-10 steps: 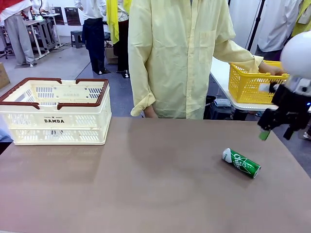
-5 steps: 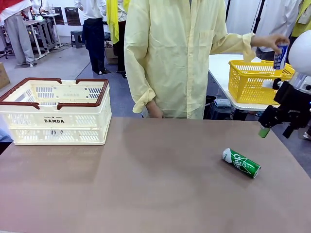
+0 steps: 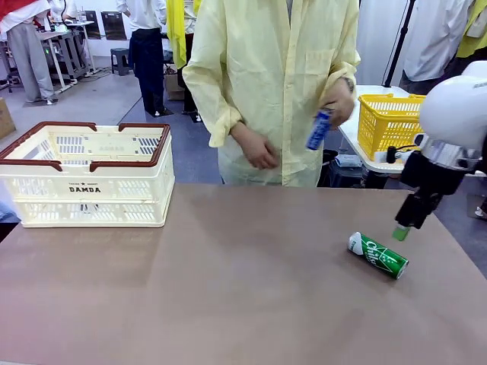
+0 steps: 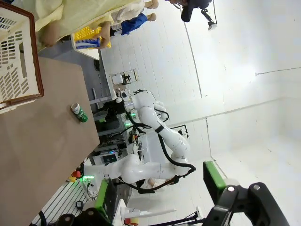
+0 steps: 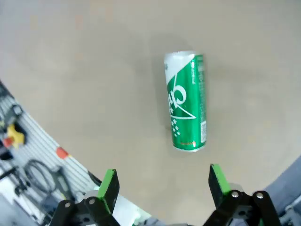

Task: Place the drinks into the Shopping basket.
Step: Pick up one drink and place it into the Shopping basket.

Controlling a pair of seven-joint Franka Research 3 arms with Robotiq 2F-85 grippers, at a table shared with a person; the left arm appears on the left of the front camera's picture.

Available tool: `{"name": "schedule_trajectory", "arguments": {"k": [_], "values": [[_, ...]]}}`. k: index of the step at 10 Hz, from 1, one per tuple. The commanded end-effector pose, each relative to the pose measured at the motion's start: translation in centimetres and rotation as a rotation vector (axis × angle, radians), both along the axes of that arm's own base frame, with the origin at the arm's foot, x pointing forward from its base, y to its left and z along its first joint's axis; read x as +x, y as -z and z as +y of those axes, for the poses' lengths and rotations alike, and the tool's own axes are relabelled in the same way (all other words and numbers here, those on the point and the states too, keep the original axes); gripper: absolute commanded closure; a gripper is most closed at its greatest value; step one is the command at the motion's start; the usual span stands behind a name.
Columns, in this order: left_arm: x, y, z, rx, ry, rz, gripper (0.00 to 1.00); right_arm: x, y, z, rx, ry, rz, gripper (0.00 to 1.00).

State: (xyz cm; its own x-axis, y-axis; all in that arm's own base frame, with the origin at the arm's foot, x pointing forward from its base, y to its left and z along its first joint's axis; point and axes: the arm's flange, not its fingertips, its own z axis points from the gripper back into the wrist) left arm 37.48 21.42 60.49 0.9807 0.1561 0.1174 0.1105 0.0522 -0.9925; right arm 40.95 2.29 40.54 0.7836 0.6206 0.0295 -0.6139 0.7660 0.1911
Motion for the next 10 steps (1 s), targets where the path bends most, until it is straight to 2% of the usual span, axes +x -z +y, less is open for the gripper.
{"name": "schedule_trajectory", "arguments": {"k": [1, 2, 3, 4, 6, 9, 10], "values": [[-0.4, 0.1, -0.2, 0.012, -0.001, 0.0, 0.0, -3.3, -5.2, -7.9, 0.151, 0.07, -0.058, 0.0], [-0.4, 0.1, -0.2, 0.012, -0.001, 0.0, 0.0, -5.9, -7.5, -13.2, 0.24, 0.156, -0.076, 0.0], [-0.4, 0.1, -0.2, 0.012, -0.001, 0.0, 0.0, -7.8, -8.3, -17.1, 0.311, 0.194, -0.059, 0.0], [-0.4, 0.1, -0.2, 0.012, -0.001, 0.0, 0.0, -8.6, -7.6, -18.1, 0.309, 0.239, -0.047, 0.0], [-0.4, 0.1, -0.2, 0.012, -0.001, 0.0, 0.0, -6.5, -5.5, -14.1, 0.275, 0.283, -0.112, 0.0], [-0.4, 0.1, -0.2, 0.012, -0.001, 0.0, 0.0, -1.8, -2.7, -4.9, 0.167, 0.416, -0.076, 0.0], [-0.4, 0.1, -0.2, 0.012, -0.001, 0.0, 0.0, -0.8, -2.1, -2.6, 0.132, 0.422, -0.084, 0.0]]}}
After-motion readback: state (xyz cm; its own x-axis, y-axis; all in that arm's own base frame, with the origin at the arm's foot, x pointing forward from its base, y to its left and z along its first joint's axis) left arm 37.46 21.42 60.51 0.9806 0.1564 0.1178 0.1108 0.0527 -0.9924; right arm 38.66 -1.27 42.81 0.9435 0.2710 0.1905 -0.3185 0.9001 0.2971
